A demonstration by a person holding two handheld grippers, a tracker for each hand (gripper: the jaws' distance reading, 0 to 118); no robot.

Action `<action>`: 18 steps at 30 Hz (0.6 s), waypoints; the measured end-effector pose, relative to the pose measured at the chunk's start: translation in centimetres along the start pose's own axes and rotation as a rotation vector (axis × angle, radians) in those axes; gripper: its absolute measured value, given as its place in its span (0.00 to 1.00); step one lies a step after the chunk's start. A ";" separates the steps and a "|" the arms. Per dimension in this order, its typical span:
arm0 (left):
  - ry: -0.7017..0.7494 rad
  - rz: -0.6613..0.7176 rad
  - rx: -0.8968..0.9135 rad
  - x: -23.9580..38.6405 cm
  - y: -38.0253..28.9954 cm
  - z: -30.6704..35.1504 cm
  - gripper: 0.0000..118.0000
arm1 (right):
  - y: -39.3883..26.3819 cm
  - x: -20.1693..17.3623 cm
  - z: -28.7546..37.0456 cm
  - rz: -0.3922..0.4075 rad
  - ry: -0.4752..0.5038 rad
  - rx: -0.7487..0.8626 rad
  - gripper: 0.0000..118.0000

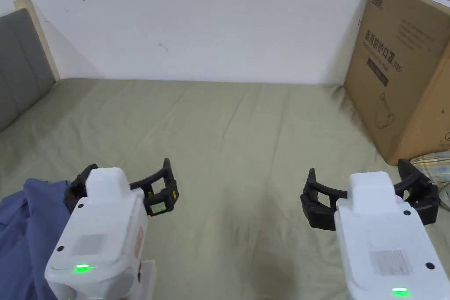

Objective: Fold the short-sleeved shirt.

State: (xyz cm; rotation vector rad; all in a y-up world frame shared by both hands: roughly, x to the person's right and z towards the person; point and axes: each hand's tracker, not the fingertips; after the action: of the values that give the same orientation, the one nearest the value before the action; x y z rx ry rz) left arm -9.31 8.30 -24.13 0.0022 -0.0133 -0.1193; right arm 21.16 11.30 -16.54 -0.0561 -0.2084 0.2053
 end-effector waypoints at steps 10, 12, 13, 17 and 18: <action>0.008 -0.045 0.018 0.3 -0.7 0.2 1.00 | -0.9 0.9 -0.3 -0.145 0.037 -0.046 0.99; 0.008 -0.027 0.016 -0.1 -0.9 0.0 1.00 | -0.9 0.9 -0.3 -0.143 0.041 -0.042 0.99; 0.006 -0.022 0.017 -0.1 -0.9 0.1 1.00 | -0.9 0.8 -0.2 -0.143 0.044 -0.040 0.99; 0.004 -0.033 0.019 -0.1 -1.1 0.3 1.00 | -0.9 0.8 -0.2 -0.140 0.044 -0.041 0.99; 0.004 -0.035 0.019 -0.1 -1.1 0.4 1.00 | -0.9 0.8 -0.3 -0.141 0.043 -0.042 0.99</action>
State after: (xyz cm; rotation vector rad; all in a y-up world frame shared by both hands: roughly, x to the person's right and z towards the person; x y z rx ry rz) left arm -9.53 7.22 -23.77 0.0214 -0.0103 -0.1541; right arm 22.17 10.61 -16.57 -0.0874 -0.1727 0.0594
